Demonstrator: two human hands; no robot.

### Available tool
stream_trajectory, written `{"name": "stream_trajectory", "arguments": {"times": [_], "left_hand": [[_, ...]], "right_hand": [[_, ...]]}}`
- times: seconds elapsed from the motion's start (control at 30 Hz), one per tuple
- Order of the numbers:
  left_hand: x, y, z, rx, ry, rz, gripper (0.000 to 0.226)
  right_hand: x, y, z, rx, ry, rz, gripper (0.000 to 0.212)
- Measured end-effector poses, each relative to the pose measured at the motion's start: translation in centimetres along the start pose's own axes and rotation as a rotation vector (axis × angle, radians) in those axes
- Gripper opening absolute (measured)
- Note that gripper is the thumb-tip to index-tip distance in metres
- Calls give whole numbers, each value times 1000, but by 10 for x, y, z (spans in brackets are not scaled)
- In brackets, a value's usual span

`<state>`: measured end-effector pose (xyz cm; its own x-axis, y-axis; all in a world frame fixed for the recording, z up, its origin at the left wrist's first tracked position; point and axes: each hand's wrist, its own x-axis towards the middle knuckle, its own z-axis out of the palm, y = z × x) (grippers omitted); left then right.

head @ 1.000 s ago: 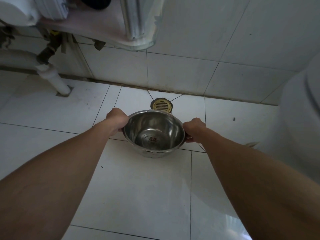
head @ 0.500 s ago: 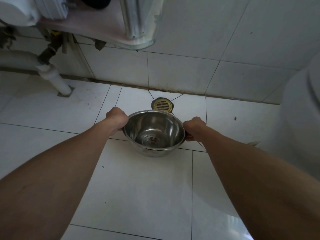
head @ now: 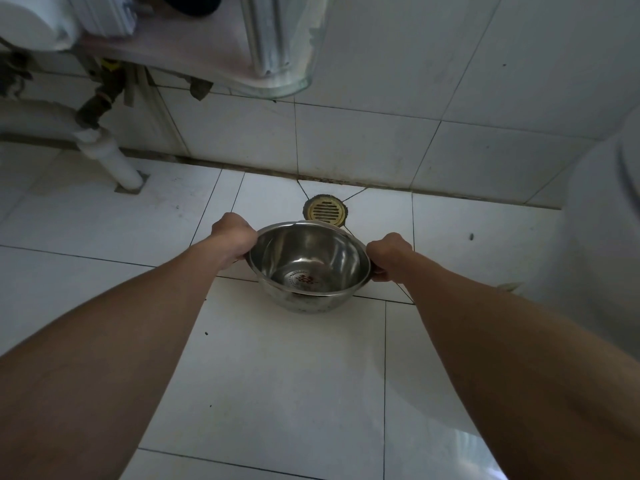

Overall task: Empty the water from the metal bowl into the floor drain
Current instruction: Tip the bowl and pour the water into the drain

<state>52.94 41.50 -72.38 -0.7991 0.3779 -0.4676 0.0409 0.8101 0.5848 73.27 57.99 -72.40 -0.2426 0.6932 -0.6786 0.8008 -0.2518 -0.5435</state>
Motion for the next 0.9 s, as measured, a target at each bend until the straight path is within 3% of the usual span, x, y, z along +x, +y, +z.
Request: {"name": "stream_trajectory", "arguments": {"times": [0.9], "left_hand": [[11,3,-3,-89,-26,-34,27]], "right_hand": [[8,-4,0,87,86,7,24]]}}
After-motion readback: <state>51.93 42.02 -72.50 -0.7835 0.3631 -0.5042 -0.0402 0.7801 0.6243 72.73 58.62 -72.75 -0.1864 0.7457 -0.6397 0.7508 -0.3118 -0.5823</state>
